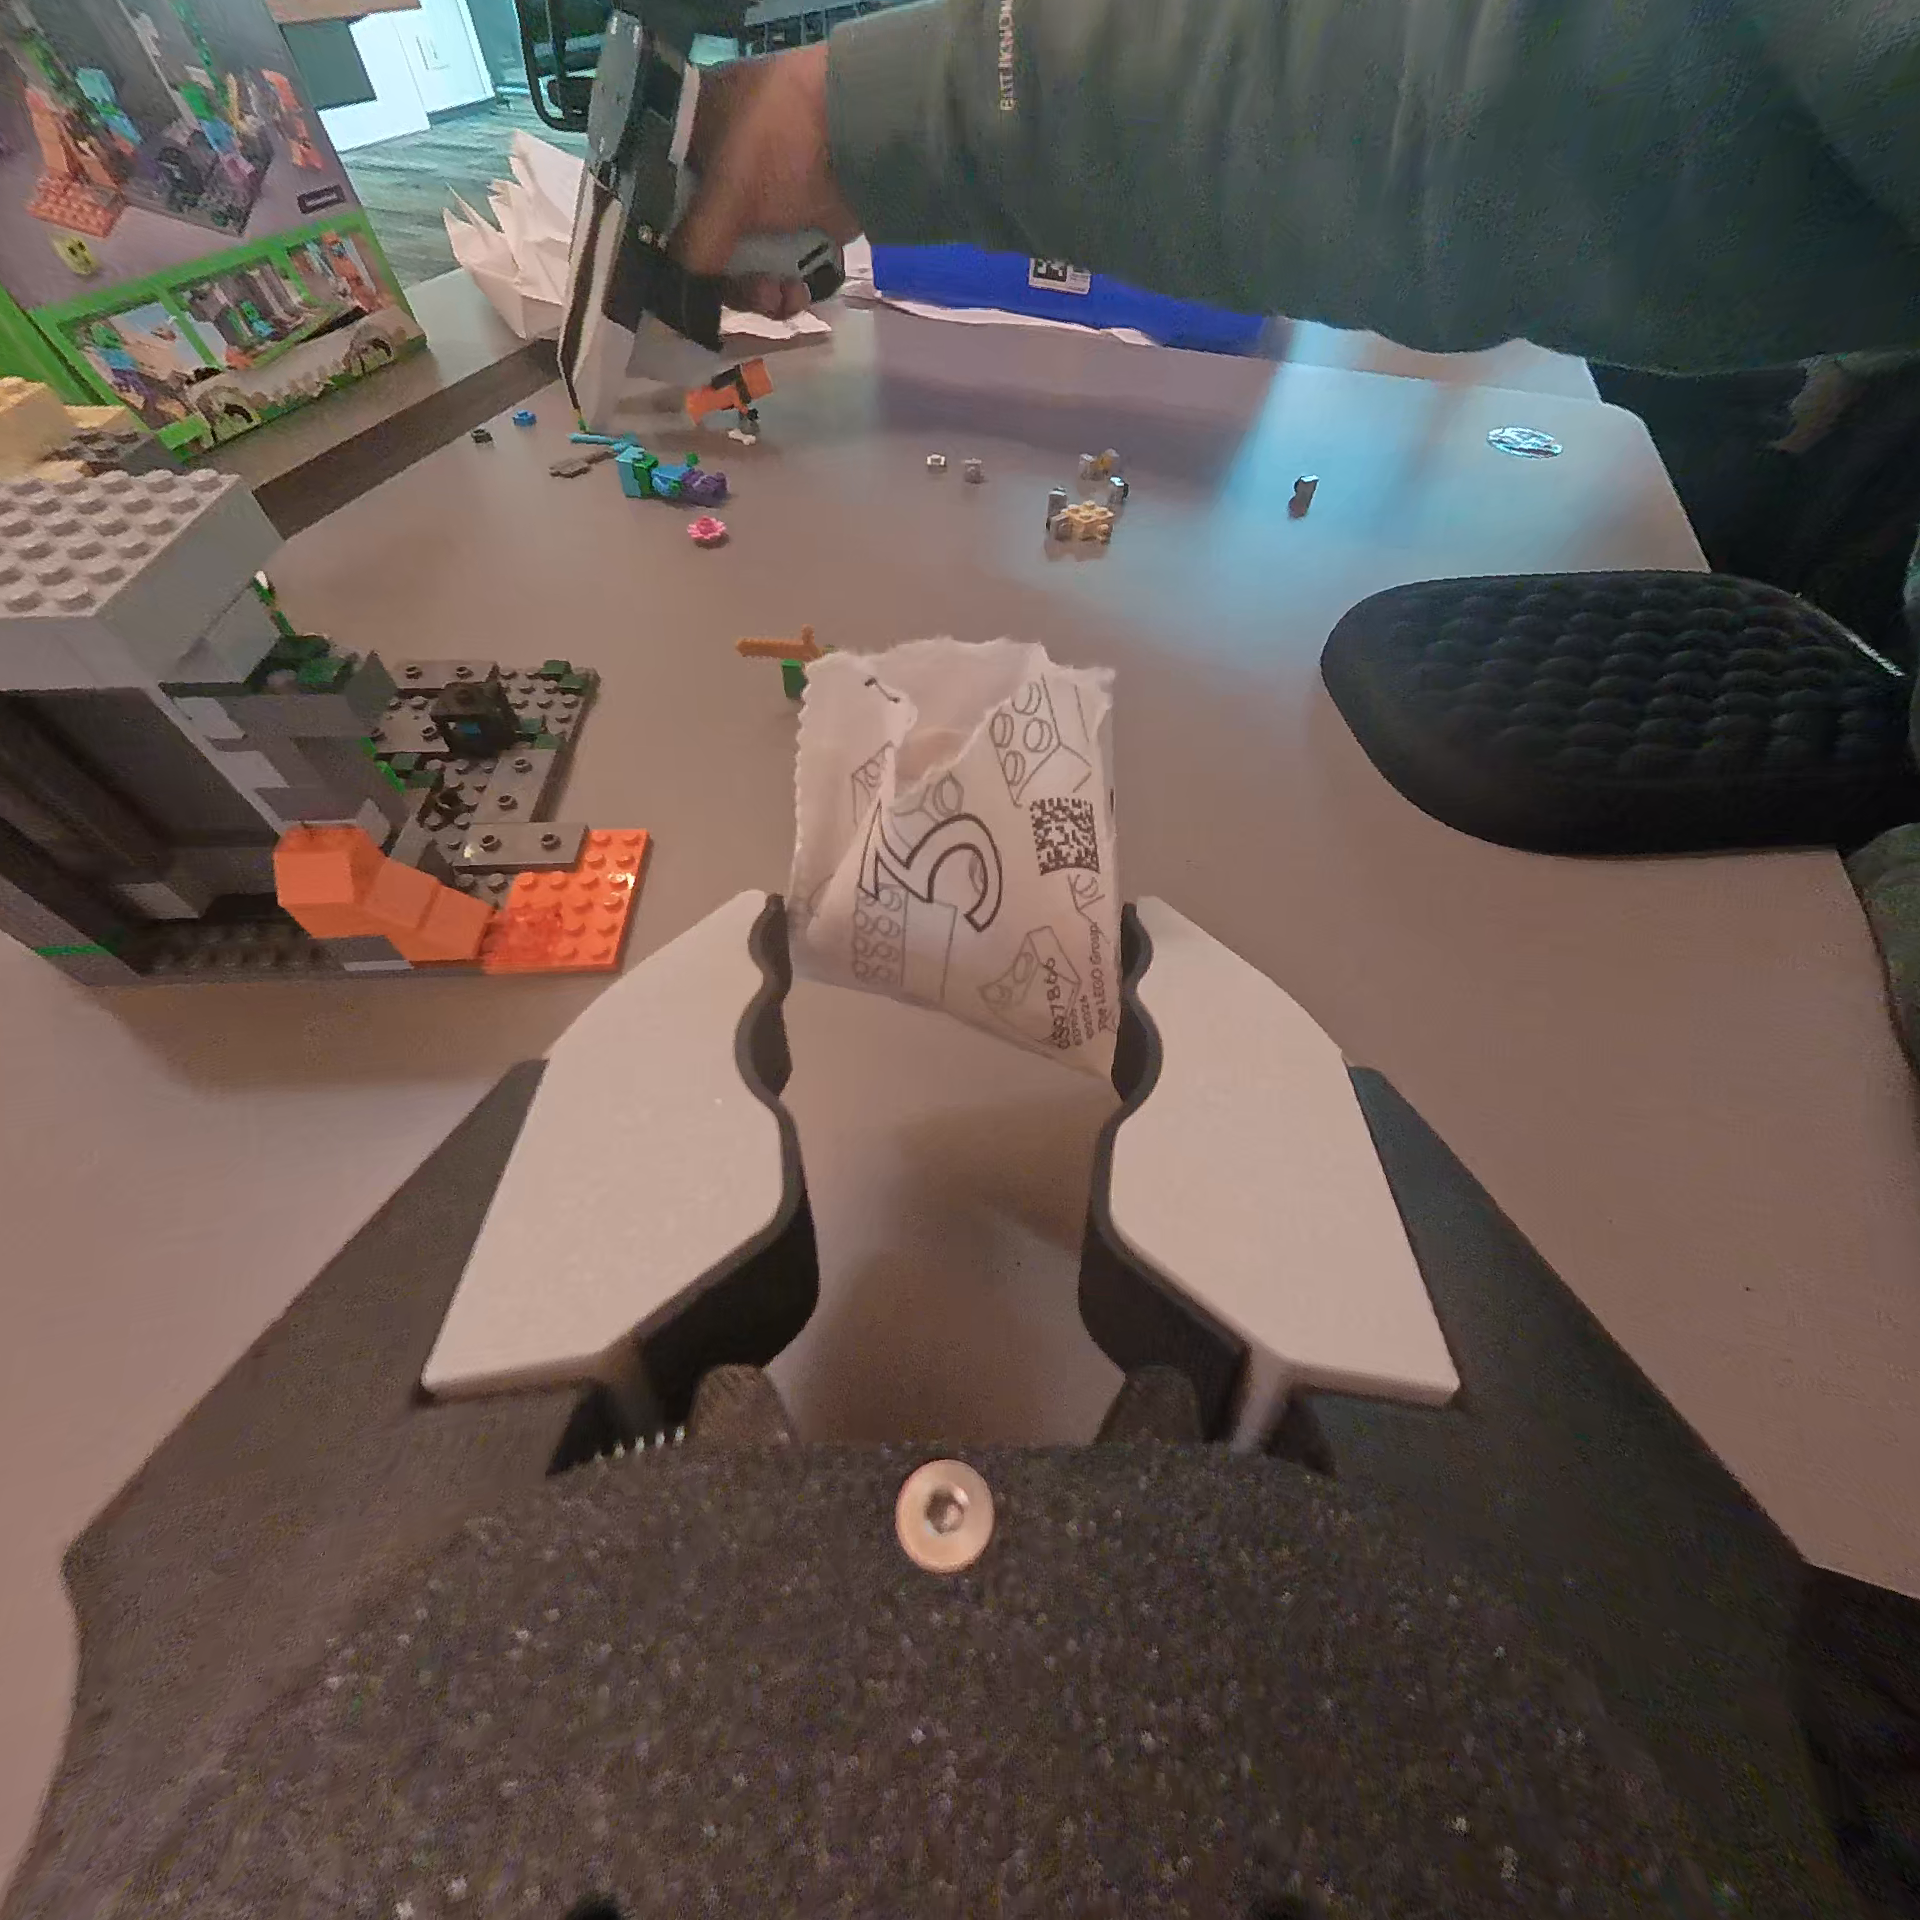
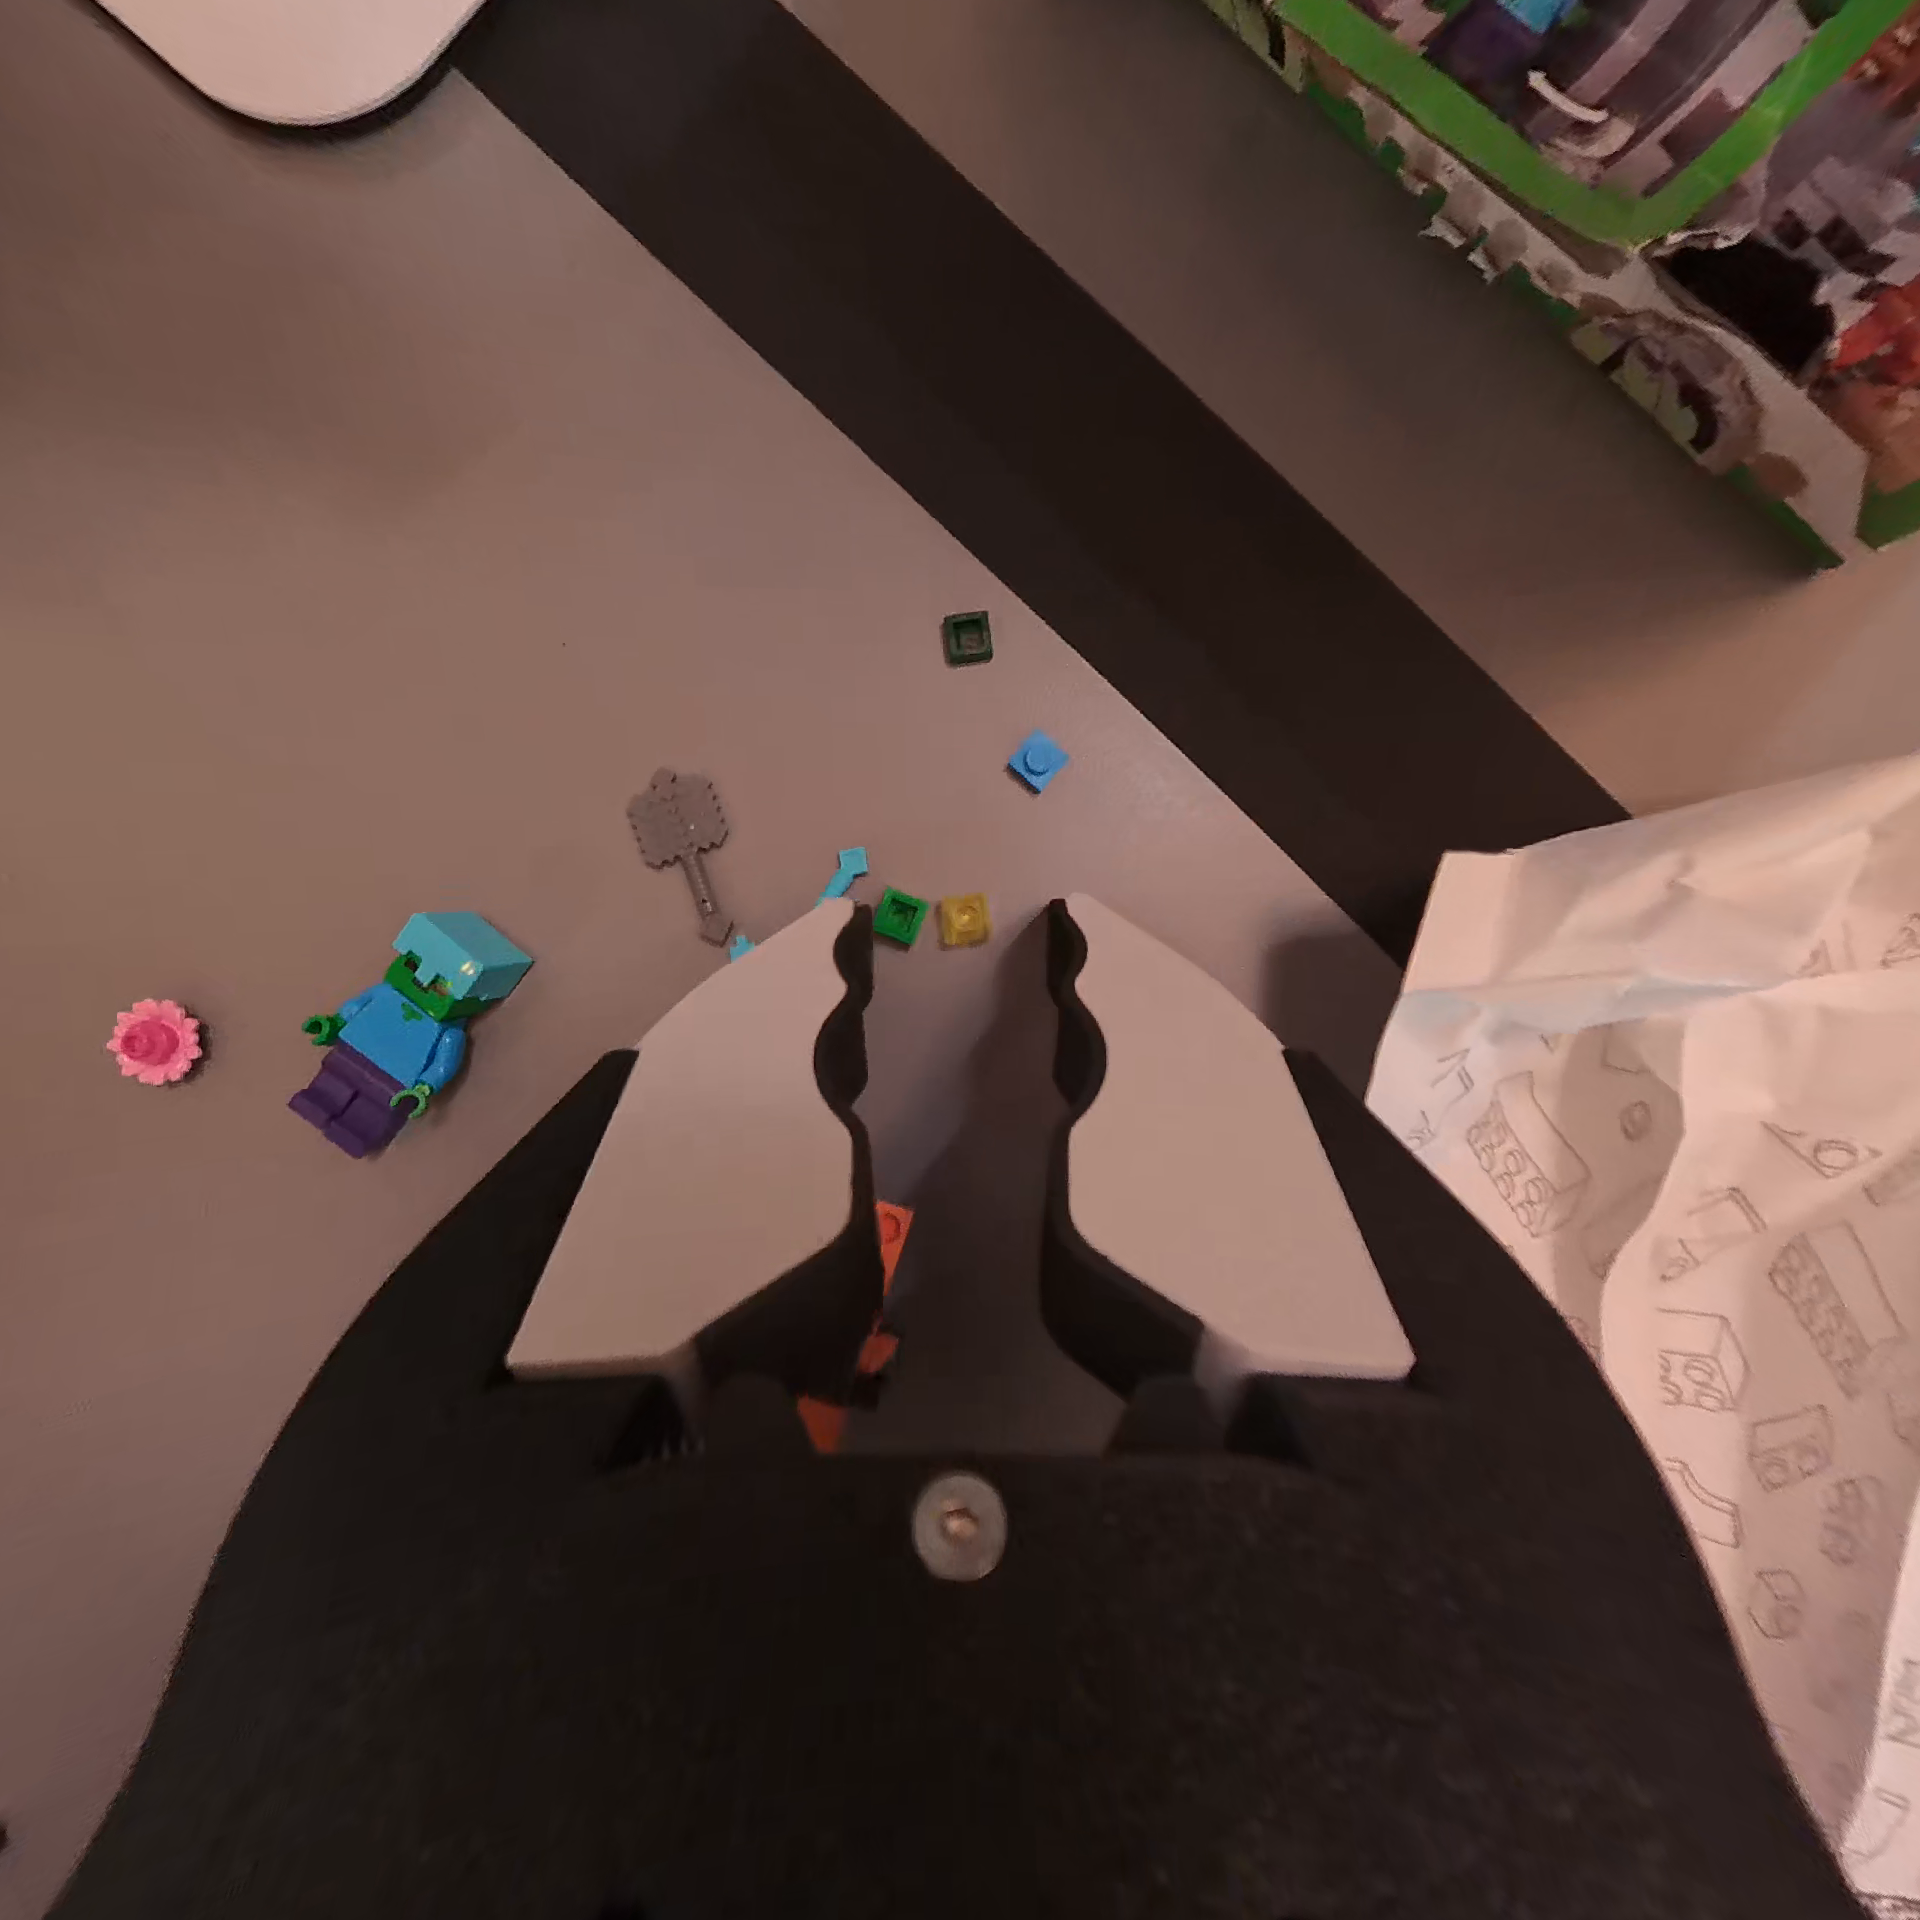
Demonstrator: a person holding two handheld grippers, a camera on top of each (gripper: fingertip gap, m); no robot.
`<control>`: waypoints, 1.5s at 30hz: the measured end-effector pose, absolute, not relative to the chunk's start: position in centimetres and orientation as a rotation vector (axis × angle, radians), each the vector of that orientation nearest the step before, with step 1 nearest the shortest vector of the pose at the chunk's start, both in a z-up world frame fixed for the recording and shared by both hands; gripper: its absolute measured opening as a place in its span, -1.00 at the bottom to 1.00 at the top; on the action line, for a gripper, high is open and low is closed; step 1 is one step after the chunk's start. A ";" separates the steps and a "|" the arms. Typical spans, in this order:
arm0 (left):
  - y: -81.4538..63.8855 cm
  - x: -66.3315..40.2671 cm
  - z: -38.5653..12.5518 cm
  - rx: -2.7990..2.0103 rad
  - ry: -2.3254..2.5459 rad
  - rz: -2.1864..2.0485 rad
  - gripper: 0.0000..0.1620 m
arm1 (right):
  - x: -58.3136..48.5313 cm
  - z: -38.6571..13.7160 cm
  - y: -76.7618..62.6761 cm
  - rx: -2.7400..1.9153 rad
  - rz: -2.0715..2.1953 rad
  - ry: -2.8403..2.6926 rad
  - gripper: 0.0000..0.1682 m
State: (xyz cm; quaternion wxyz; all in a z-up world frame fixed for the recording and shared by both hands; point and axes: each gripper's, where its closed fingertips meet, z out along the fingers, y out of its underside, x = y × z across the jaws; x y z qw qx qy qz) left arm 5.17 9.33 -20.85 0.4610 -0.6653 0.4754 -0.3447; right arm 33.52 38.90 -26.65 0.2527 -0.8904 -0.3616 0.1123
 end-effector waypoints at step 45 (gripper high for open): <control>9.0 5.2 -19.8 -1.550 1.157 -0.849 -0.26 | 4.9 -15.5 8.2 -1.374 0.897 -2.024 -0.75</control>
